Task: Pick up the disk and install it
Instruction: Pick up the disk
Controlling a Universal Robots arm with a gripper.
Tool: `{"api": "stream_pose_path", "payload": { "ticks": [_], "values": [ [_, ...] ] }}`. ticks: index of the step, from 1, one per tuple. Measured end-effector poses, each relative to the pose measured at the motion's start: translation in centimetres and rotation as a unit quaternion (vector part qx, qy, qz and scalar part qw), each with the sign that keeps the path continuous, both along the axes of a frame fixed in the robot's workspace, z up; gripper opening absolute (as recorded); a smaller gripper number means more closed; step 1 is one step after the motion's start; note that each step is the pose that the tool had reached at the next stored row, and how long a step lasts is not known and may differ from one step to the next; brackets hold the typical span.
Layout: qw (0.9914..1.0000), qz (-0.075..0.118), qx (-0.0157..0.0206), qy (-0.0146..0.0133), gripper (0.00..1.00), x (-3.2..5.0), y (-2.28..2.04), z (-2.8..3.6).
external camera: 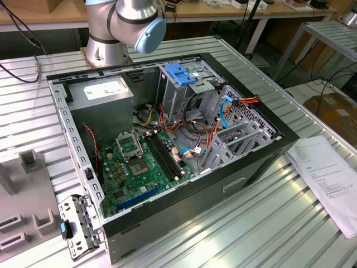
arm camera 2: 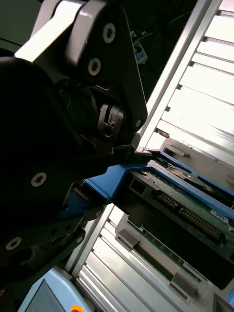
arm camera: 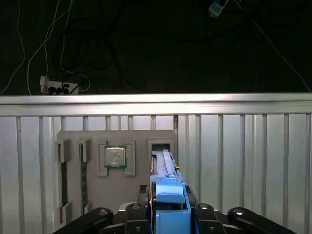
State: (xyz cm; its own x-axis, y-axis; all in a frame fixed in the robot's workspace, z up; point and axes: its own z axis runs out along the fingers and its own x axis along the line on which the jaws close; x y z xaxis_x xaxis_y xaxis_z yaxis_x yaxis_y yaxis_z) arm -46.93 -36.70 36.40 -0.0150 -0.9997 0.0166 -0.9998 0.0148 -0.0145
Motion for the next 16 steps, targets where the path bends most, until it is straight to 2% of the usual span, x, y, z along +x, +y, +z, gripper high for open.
{"api": "stream_pose_path", "payload": {
  "ticks": [16],
  "values": [
    [1.00000, 0.000, 0.0000, 0.0000, 0.37, 0.00, 0.00, 1.84]
  ]
}}
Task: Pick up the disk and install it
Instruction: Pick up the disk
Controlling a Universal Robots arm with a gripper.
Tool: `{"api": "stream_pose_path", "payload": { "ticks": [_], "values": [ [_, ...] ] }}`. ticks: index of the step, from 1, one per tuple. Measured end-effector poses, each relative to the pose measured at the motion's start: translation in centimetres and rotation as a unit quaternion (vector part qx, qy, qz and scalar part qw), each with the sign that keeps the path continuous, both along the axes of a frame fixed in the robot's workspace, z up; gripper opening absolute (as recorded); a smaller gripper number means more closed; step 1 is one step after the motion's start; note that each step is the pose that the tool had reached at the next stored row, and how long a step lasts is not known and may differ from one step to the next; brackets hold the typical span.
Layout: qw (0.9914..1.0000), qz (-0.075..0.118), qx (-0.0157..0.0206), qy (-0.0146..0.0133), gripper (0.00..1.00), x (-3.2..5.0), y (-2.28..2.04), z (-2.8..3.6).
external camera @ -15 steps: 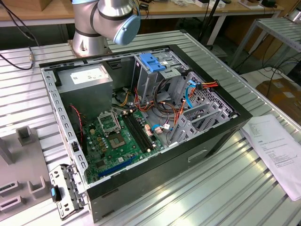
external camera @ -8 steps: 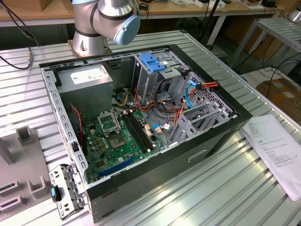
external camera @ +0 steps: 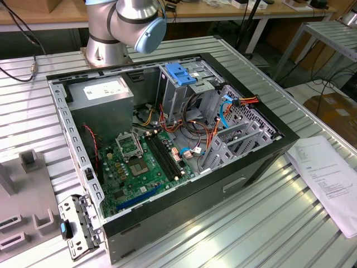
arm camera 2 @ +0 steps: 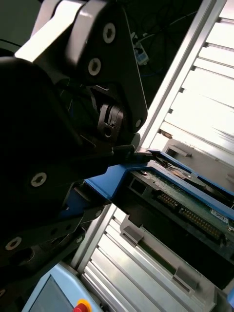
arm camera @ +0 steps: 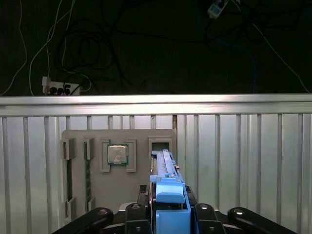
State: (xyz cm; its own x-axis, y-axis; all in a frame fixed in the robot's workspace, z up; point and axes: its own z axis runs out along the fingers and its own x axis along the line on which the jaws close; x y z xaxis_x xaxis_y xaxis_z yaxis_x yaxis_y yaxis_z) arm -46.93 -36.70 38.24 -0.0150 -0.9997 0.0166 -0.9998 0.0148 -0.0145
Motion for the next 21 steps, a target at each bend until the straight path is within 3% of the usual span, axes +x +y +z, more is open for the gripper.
{"api": "stream_pose_path", "payload": {
  "ticks": [21],
  "values": [
    [1.00000, 0.000, 0.0000, 0.0000, 0.37, 0.00, 0.00, 2.27]
  ]
}}
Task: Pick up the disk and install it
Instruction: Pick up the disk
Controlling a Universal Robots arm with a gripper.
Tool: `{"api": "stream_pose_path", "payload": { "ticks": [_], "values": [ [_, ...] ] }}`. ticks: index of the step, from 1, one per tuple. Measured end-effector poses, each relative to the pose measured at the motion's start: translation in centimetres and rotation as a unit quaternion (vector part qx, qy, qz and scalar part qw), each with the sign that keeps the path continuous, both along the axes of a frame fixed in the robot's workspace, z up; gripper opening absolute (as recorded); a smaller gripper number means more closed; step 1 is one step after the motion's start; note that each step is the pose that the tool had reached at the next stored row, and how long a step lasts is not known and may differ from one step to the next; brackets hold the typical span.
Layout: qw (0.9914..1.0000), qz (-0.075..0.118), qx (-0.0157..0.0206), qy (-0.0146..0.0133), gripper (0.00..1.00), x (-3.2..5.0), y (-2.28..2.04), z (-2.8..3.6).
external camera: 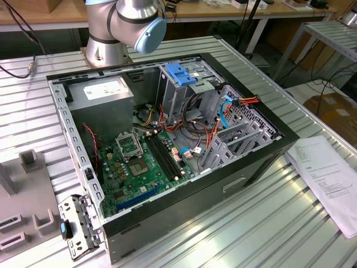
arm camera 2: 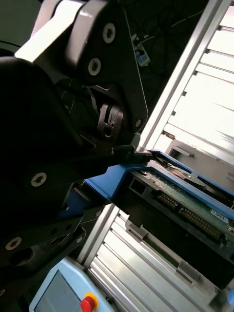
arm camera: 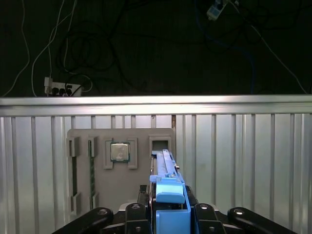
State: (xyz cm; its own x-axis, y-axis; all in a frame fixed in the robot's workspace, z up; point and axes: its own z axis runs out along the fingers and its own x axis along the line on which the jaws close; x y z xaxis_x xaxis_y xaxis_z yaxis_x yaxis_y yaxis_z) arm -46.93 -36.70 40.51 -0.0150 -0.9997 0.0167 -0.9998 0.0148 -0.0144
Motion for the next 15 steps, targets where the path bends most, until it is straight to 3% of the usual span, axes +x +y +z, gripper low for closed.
{"api": "stream_pose_path", "payload": {
  "ticks": [3, 4, 5, 7, 15],
  "values": [
    [1.00000, 0.000, 0.0000, 0.0000, 0.37, 0.00, 0.00, 0.52],
    [1.00000, 0.000, 0.0000, 0.0000, 0.37, 0.00, 0.00, 1.77],
    [1.00000, 0.000, 0.0000, -0.0001, 0.37, 0.00, 0.00, 2.25],
    [1.00000, 0.000, 0.0000, 0.0000, 0.37, 0.00, 0.00, 5.70],
    [1.00000, 0.000, 0.0000, 0.0000, 0.37, 0.00, 0.00, 6.86]
  ]
}}
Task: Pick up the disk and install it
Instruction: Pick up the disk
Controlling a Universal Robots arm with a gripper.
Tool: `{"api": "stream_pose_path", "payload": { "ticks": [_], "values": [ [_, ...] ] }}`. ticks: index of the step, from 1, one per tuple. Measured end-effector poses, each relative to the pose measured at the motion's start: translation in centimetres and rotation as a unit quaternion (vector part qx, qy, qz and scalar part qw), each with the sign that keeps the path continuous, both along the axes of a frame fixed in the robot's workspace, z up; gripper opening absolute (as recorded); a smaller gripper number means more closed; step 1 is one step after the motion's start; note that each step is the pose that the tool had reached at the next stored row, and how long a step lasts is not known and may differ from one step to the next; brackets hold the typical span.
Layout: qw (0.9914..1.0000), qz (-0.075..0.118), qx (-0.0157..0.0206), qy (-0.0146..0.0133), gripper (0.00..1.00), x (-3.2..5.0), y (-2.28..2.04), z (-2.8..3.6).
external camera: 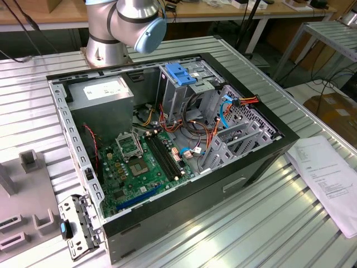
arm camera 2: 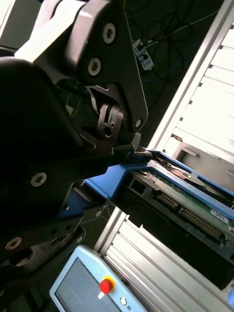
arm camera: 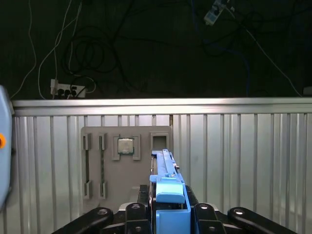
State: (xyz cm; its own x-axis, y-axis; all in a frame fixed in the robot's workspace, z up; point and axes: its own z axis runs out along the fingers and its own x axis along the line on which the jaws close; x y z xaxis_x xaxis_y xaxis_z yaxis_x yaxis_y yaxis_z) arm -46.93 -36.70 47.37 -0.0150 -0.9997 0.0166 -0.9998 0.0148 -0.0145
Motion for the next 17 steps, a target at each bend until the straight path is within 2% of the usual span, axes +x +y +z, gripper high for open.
{"api": "stream_pose_path", "payload": {
  "ticks": [8, 17],
  "values": [
    [1.00000, 0.000, 0.0000, 0.0000, 0.37, 0.00, 0.00, 0.87],
    [1.00000, 0.000, 0.0000, 0.0000, 0.37, 0.13, 0.00, 0.92]
  ]
}}
